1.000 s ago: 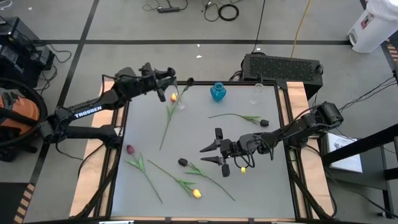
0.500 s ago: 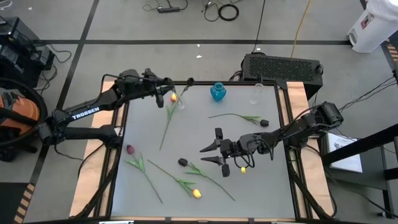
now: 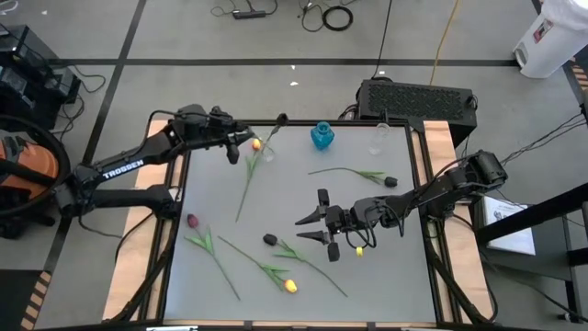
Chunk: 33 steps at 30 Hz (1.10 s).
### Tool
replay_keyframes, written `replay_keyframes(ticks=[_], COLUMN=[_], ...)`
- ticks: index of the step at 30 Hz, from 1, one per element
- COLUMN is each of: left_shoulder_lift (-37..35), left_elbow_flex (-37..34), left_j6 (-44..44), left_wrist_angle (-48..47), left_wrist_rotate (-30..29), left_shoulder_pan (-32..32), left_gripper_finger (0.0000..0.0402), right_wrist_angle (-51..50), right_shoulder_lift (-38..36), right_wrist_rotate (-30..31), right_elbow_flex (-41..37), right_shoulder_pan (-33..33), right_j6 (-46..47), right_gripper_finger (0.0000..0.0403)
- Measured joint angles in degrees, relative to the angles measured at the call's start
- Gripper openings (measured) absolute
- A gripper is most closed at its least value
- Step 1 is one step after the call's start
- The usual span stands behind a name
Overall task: Sort flowers into vase by color
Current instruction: Put the black flower into the left transparent flower vase
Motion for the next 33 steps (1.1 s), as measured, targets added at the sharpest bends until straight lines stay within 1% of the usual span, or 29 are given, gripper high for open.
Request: replay_keyframes(ticks=[5, 13, 18, 22, 27, 28, 33], left_shoulder_lift=[-3.77, -9.92, -12.33, -13.49, -13.74, -13.75, -14.00], left_elbow_flex=[0.00, 0.00, 0.00, 0.00, -0.02, -0.06, -0.04], left_j6=[-0.01, -0.38, -0.42, -0.47, -3.33, -3.67, -5.00], left_wrist_angle=[-3.49, -16.31, -19.76, -26.28, -38.75, -39.96, -39.76], left_wrist_rotate=[-1.58, -3.35, -4.63, -4.63, -4.60, -4.54, -3.76], left_shoulder_pan=[0.00, 0.00, 0.02, 0.00, -0.79, -1.33, -5.73], left_gripper_finger=[0.0141, 0.0141, 0.0141, 0.0141, 0.0141, 0.0141, 0.0141], right_wrist_angle=[0.00, -0.02, -0.02, -0.44, -3.15, -3.96, -10.04], right_shoulder_lift=[0.02, 0.00, 0.00, 0.01, 0.00, 0.00, 0.00], right_wrist_rotate=[0.00, 0.00, -0.02, -0.28, -0.24, -0.28, -0.28], right_elbow_flex=[0.00, 0.00, 0.00, 0.00, 0.00, 0.00, 0.00], right_shoulder_pan=[-0.02, 0.00, -0.02, 0.01, 0.82, 0.98, 2.06], right_j6=[0.00, -0.06, -0.48, 0.59, 1.26, 1.73, 6.52], right_gripper_finger=[0.0130, 0.0130, 0.0130, 0.0130, 0.0130, 0.0130, 0.0130])
